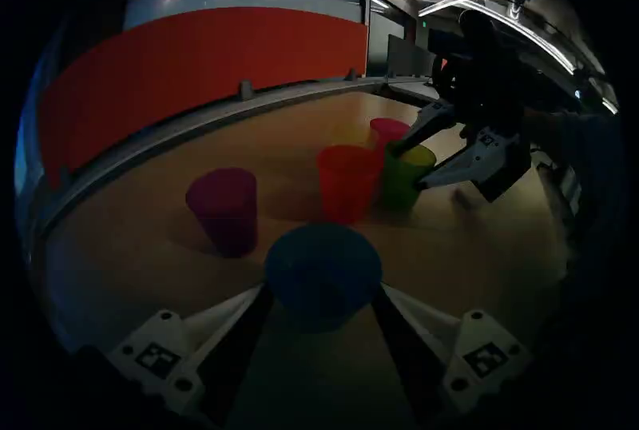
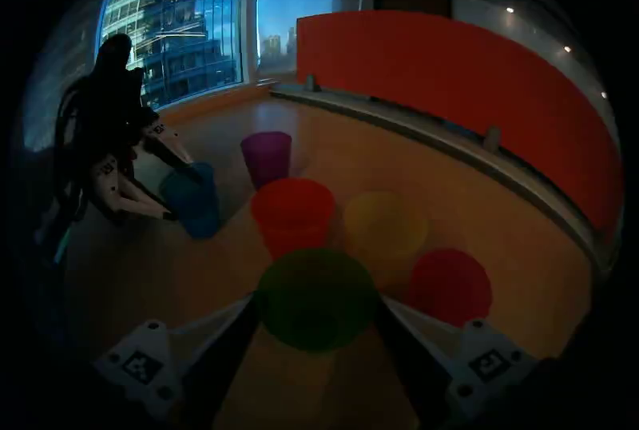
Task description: Pour water
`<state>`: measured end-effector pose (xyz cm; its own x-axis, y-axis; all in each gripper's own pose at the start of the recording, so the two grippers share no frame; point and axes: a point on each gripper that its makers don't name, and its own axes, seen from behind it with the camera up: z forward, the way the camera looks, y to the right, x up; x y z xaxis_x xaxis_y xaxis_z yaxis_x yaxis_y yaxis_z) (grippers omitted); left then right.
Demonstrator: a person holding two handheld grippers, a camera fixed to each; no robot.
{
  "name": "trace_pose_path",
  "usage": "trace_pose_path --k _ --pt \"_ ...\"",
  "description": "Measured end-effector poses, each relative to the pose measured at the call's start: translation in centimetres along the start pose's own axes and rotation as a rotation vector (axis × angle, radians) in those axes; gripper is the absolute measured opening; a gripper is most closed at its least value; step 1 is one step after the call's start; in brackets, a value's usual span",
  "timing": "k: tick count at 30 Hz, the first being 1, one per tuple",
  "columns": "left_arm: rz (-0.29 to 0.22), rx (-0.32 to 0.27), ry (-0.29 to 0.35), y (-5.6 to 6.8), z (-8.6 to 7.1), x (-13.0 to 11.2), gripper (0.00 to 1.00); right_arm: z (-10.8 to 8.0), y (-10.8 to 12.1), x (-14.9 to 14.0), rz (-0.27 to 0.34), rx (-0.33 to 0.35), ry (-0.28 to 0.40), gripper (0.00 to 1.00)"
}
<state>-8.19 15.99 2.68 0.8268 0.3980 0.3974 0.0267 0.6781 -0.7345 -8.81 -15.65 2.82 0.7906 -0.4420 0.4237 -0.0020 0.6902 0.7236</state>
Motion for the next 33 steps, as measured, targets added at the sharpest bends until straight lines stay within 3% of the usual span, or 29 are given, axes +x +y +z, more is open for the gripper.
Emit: trace_pose_path --k 11,13,18,33 --pt "-0.016 -0.011 -0.011 0.0 0.6 -0.1 0.86 0.5 0.0 -0.1 -0.008 0.004 -0.006 0.99" --pt "-0.018 -0.013 -0.012 0.1 0.7 -0.1 0.84 0.5 0.0 -0.2 -0.011 0.002 -0.007 0.93" --pt "-0.009 -0.009 -0.012 0.1 0.6 -0.1 0.83 0.4 -0.1 -0.3 -0.021 0.001 -0.006 0.92" --pt "-0.031 -0.007 0.02 0.4 -0.1 0.9 0.83 -1.3 -0.2 1.3 -0.022 -0.012 0.034 0.91"
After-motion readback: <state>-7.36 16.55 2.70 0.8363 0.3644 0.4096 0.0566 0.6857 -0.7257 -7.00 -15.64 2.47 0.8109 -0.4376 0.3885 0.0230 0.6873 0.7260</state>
